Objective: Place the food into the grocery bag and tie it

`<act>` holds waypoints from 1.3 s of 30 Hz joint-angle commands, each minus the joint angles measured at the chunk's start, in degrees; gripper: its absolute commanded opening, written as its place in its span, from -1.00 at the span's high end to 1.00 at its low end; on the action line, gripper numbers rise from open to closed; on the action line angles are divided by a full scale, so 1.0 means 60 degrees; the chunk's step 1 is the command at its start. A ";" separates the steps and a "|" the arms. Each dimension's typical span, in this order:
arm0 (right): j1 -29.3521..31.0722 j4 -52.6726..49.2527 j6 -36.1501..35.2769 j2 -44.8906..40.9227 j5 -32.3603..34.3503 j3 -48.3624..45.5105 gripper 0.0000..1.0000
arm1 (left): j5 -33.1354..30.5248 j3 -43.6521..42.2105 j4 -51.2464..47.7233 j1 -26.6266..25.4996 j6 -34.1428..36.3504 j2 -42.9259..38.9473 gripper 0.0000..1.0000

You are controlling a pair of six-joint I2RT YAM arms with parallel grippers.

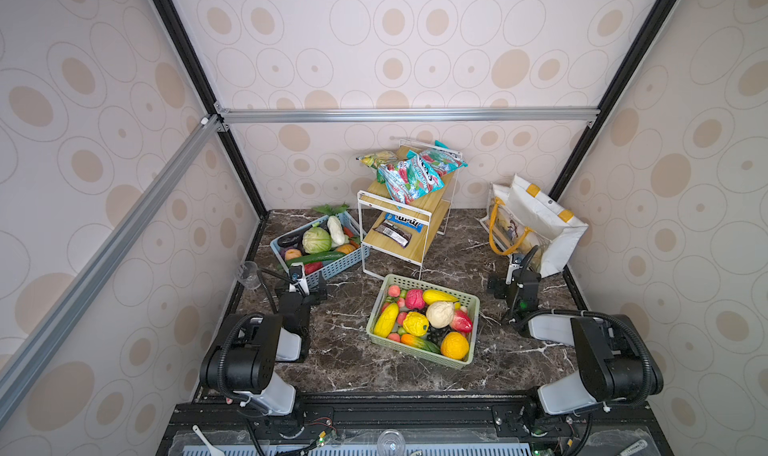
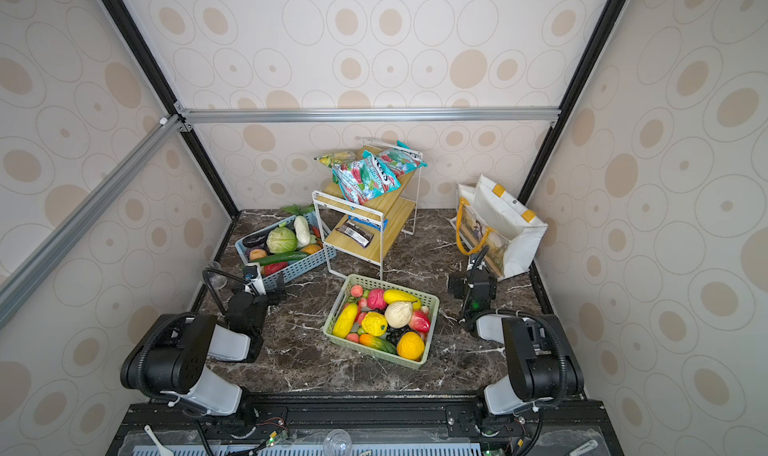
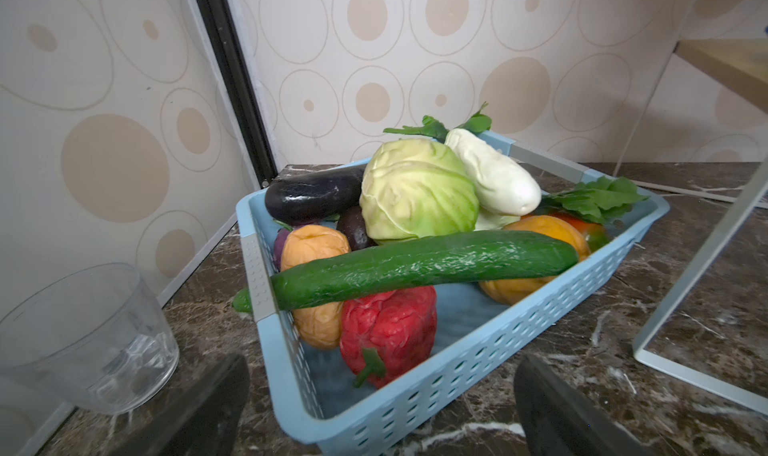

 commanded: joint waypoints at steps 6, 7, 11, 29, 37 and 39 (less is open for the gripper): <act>0.0036 -0.3656 -0.0010 -0.1607 -0.0619 0.1499 -0.99 | -0.0774 0.1075 -0.2297 0.0019 -0.0169 -0.1325 -0.98; 0.0030 -0.4181 0.0011 -0.1736 -0.0792 0.1701 -0.99 | -0.1135 0.1276 -0.2715 0.0025 -0.0376 -0.1443 -0.98; 0.0044 -0.6117 0.0506 -0.2228 -0.1239 0.2525 -0.96 | -0.2165 0.1925 -0.4020 0.0030 -0.0671 -0.1766 -0.98; 0.0939 -1.2852 0.3702 -0.3075 -0.3461 0.4048 -0.30 | -0.0959 0.6571 -1.3987 -0.1833 -0.3584 -0.2293 -0.95; 0.1873 -1.2492 0.4812 -0.3419 -0.4000 0.3173 -0.03 | -0.1133 0.6302 -1.5045 -0.3657 -0.4490 -0.2422 -0.92; 0.1874 -1.2163 0.5000 -0.3288 -0.4057 0.2932 0.03 | -0.0833 0.6179 -1.5009 -0.3802 -0.4606 -0.2426 -0.91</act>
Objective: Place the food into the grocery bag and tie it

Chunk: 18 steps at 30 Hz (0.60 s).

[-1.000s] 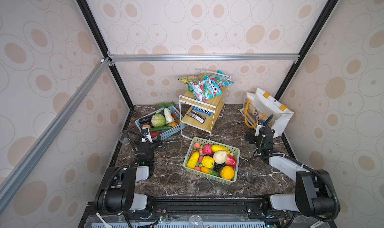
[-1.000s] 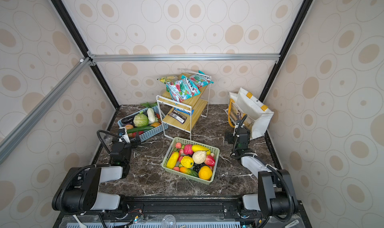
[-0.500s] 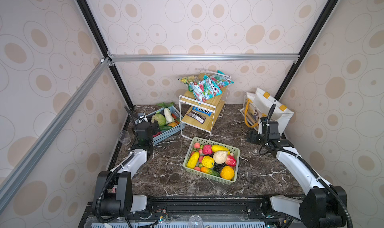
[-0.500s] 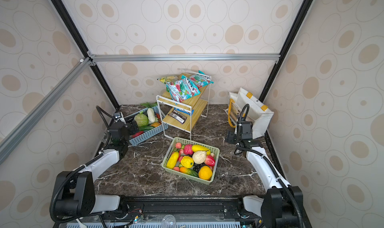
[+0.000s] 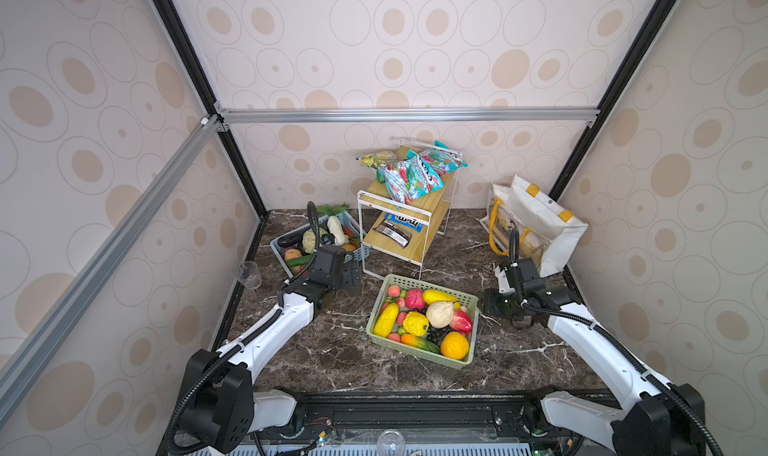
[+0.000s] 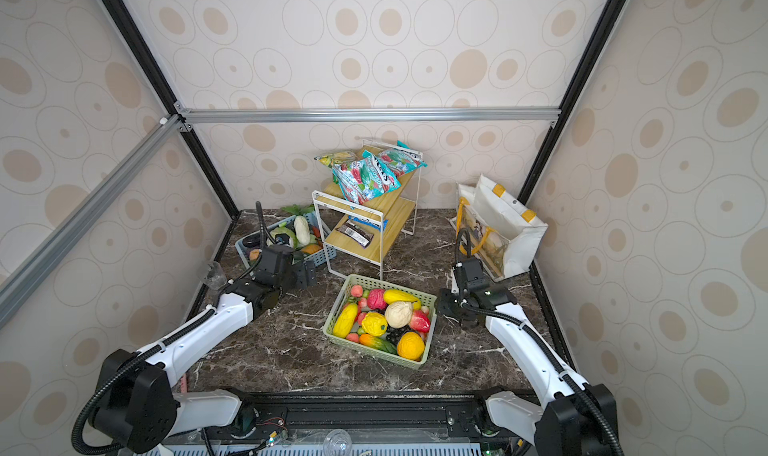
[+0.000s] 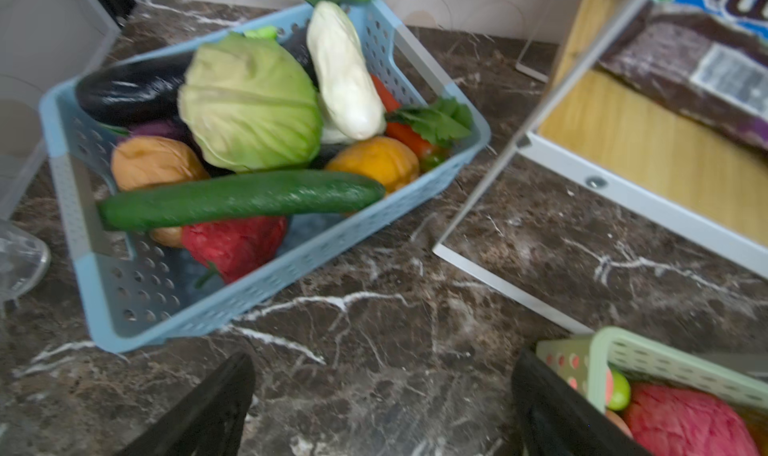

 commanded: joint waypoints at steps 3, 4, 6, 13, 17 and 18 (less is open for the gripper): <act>0.0454 0.0624 0.0872 0.0244 -0.0221 -0.0602 0.10 | 0.0656 -0.0117 -0.0509 -0.0512 -0.0673 -0.0140 -0.88; 0.0479 0.0771 0.0924 0.0262 -0.0231 -0.0687 0.15 | 0.0761 -0.0119 -0.0485 -0.0668 -0.0677 -0.0073 -0.88; 0.0519 0.1057 0.1048 0.0253 -0.0351 -0.0839 0.19 | 0.1023 -0.0100 -0.0432 -0.0932 -0.0652 0.0093 -0.87; 0.0632 0.1823 0.1476 0.0551 -0.0544 -0.1181 0.46 | 0.1990 -0.0166 -0.0077 -0.1460 -0.0717 0.0572 -0.74; 0.0915 0.2391 0.1851 0.0713 -0.0543 -0.1179 0.54 | 0.1667 -0.0251 -0.0032 -0.1492 -0.0877 0.0774 -0.68; 0.0999 0.2494 0.1915 0.0771 -0.0523 -0.1137 0.54 | 0.1612 -0.0272 -0.0018 -0.1485 -0.0894 0.0824 -0.65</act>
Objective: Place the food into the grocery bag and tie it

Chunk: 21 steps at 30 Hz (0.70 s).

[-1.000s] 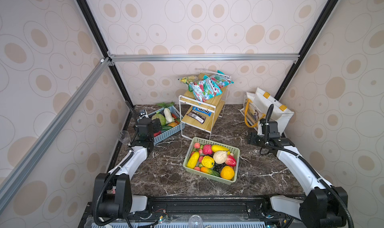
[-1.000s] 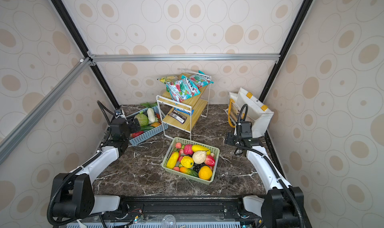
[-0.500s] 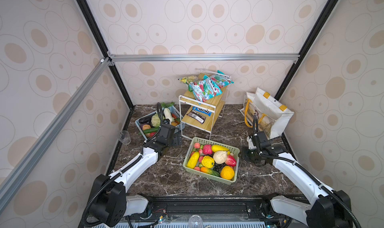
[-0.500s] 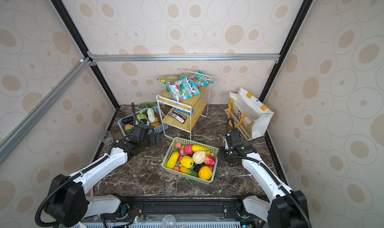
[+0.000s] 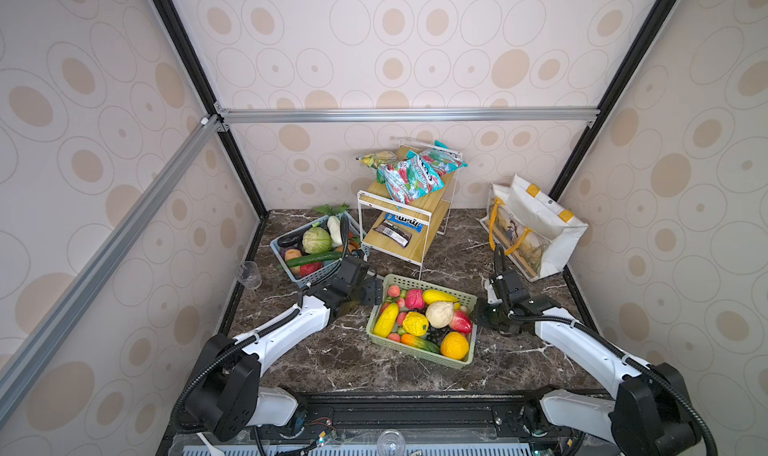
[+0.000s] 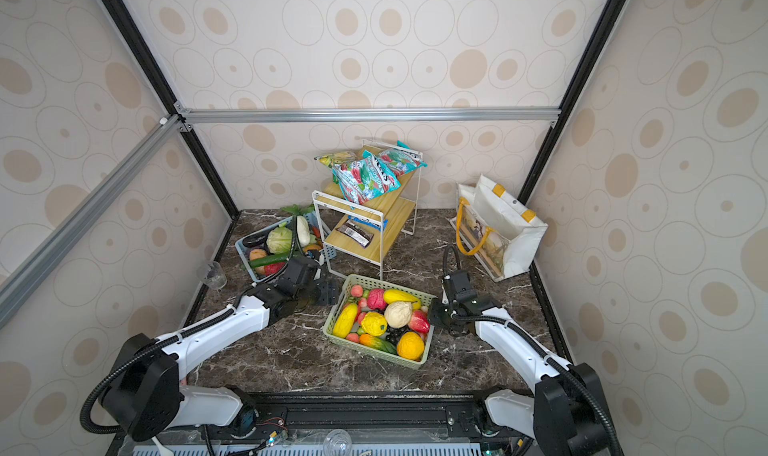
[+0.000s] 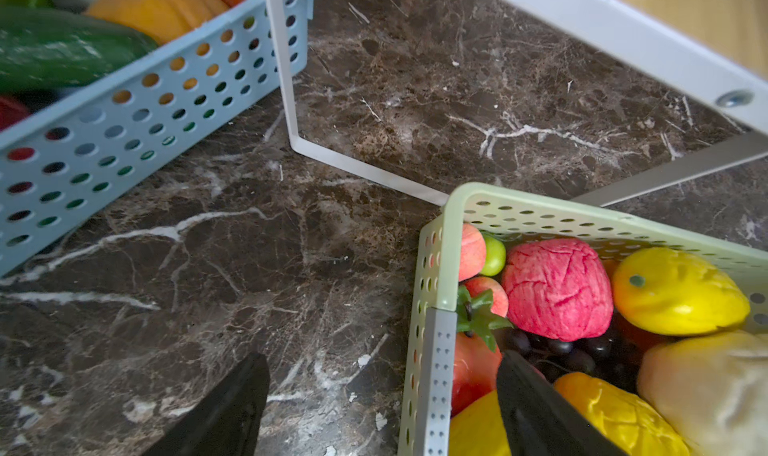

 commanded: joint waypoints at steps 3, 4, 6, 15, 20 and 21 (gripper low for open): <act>0.0523 0.0841 0.0503 0.0468 -0.0182 0.0193 0.55 | -0.0078 -0.0087 0.0085 -0.0050 -0.0375 0.0367 -0.54; 0.0639 0.0897 0.0503 0.0614 -0.0171 0.0287 0.55 | -0.0109 -0.0077 0.0078 -0.0044 -0.0463 0.0456 -0.52; 0.0822 0.1022 0.0542 0.0836 -0.0168 0.0410 0.56 | -0.0361 -0.0108 -0.0010 -0.0048 -0.0662 0.0535 -0.52; 0.1384 0.2090 0.0725 0.1724 -0.0093 0.0946 0.52 | -0.0949 -0.0028 -0.0228 0.0160 -0.0815 0.0459 -0.56; 0.1309 0.0375 -0.0337 0.1570 0.0665 0.1769 0.17 | -0.1043 0.0002 -0.0383 0.0498 -0.0816 0.0108 -0.63; 0.1216 0.0000 -0.0622 0.1413 0.0868 0.1891 0.06 | -0.1043 0.0028 -0.0403 0.0571 -0.0774 0.0012 -0.64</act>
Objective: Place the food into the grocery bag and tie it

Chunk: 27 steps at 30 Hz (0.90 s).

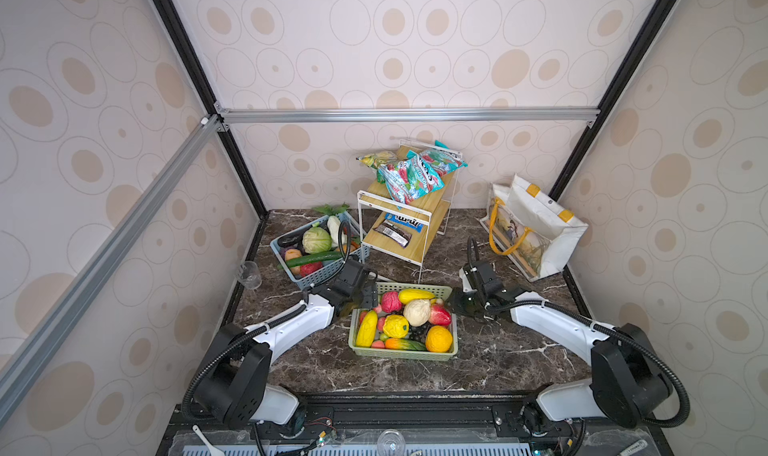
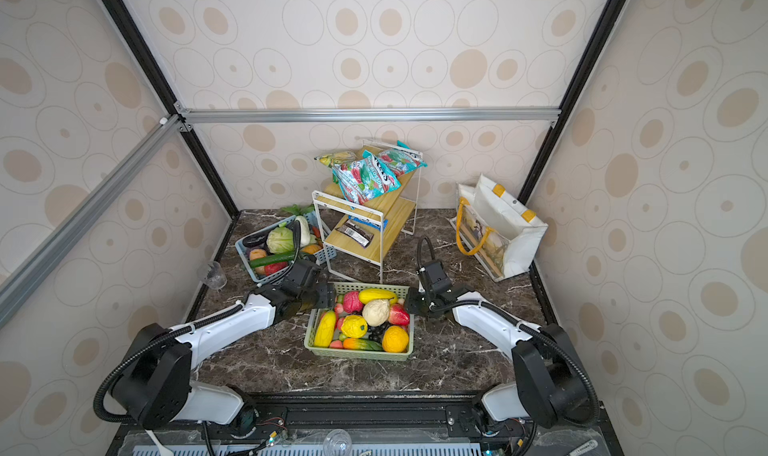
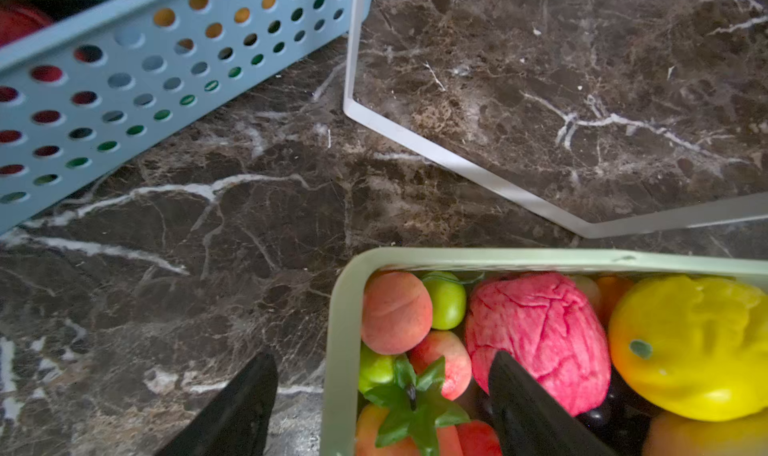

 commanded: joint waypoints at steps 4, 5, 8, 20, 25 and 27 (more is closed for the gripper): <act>-0.0630 -0.2908 -0.2202 -0.1112 0.1368 0.1456 -0.31 | -0.0163 0.0343 -0.0419 0.0554 0.0034 -0.0699 -0.65; -0.0788 -0.3192 -0.2677 -0.1249 0.1604 0.1785 -0.39 | -0.0133 0.0382 -0.0462 0.0622 0.0084 -0.0729 -0.66; -0.1460 -0.3917 -0.3761 -0.1209 0.1948 0.2901 -0.49 | -0.0106 0.0497 -0.0491 0.0715 0.0205 -0.0827 -0.66; -0.3221 -0.5064 -0.7360 0.2186 0.5031 0.8199 -0.64 | 0.0116 0.0651 -0.0322 0.0776 0.0367 -0.0744 -0.68; -0.3775 -0.5198 -0.8302 0.3738 0.5543 0.9539 -0.66 | 0.0204 0.0895 -0.0321 0.0778 0.0497 -0.0576 -0.69; -0.4001 -0.5239 -0.8496 0.4241 0.5634 0.9883 -0.66 | 0.0225 0.0940 -0.0283 0.0790 0.0521 -0.0516 -0.69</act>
